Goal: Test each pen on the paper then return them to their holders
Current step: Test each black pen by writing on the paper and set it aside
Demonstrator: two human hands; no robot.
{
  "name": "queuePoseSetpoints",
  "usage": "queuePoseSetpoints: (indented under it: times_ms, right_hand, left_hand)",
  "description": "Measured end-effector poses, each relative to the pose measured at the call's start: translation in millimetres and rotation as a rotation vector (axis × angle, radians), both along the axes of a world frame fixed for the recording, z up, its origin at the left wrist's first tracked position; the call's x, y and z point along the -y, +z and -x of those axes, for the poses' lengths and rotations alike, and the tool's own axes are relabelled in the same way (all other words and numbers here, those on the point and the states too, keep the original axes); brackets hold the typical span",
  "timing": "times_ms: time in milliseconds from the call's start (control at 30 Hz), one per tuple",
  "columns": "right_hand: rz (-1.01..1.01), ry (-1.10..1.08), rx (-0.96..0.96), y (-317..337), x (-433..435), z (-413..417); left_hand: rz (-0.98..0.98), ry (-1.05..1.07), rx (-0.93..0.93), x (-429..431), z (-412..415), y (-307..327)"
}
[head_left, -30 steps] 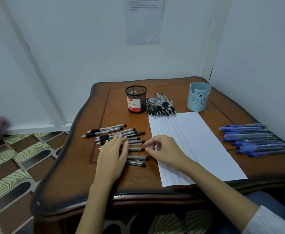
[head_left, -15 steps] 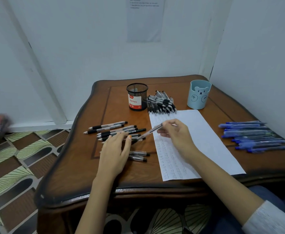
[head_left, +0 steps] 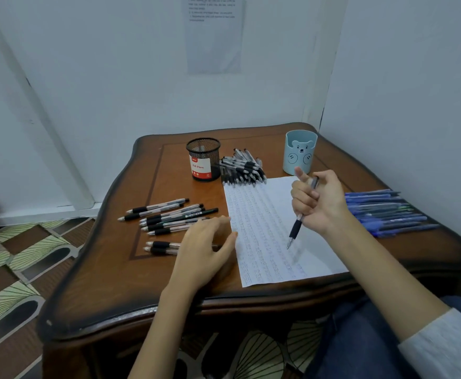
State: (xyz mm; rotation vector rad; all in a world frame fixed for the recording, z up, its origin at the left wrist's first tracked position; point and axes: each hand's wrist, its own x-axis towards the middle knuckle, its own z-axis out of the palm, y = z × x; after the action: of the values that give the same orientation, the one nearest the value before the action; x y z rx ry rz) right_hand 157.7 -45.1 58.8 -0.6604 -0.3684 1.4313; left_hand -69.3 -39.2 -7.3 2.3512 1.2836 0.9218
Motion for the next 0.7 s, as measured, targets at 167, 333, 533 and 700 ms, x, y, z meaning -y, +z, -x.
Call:
queuePoseSetpoints:
  times_ms: [167, 333, 533, 700]
  right_hand:
    - [-0.002, -0.025, 0.182, -3, 16, -24]
    - [0.119, 0.026, 0.064, -16, 24, -39]
    - [0.236, 0.097, 0.304, -35, 35, -41]
    - [0.172, -0.031, 0.578, -50, 37, -36]
  left_hand:
    - [-0.007, -0.111, -0.070, 5, -36, -2]
    - [-0.001, -0.166, -0.163, 7, -56, -7]
    - [0.037, -0.170, -0.248, 6, -55, -12]
    - [0.058, -0.173, -0.233, 7, -55, -11]
